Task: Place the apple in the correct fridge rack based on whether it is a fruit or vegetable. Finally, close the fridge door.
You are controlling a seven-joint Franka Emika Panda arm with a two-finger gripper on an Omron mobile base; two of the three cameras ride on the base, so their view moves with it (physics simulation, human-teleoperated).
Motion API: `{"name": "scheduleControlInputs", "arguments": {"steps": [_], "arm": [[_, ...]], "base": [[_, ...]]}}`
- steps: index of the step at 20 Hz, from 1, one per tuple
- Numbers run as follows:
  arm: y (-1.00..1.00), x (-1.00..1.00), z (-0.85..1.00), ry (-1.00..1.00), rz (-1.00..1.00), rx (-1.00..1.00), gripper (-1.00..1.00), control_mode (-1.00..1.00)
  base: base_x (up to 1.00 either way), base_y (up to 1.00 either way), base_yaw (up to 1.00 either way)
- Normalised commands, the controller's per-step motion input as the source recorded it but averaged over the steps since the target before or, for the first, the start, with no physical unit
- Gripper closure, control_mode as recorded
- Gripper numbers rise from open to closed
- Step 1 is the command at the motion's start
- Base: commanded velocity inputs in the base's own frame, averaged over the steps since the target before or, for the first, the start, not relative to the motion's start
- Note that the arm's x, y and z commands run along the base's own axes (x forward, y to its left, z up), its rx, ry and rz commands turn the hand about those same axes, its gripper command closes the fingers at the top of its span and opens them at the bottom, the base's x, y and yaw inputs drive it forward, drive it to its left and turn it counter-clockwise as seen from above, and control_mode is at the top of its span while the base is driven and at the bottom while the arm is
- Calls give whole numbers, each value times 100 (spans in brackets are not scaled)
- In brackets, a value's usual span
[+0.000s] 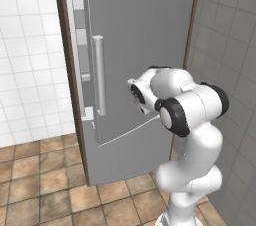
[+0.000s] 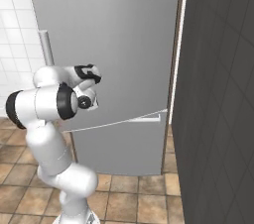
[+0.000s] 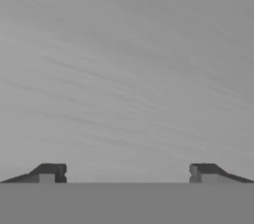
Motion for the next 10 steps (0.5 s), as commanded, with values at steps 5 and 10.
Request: {"name": "scheduleControlInputs", "arguments": {"steps": [5,10], "arm": [[0,51,-39,2,-8,0,-100,-100],[8,65,-17,6,-10,-2,-100,-100]], "base": [[0,0,0],[0,0,0]]}}
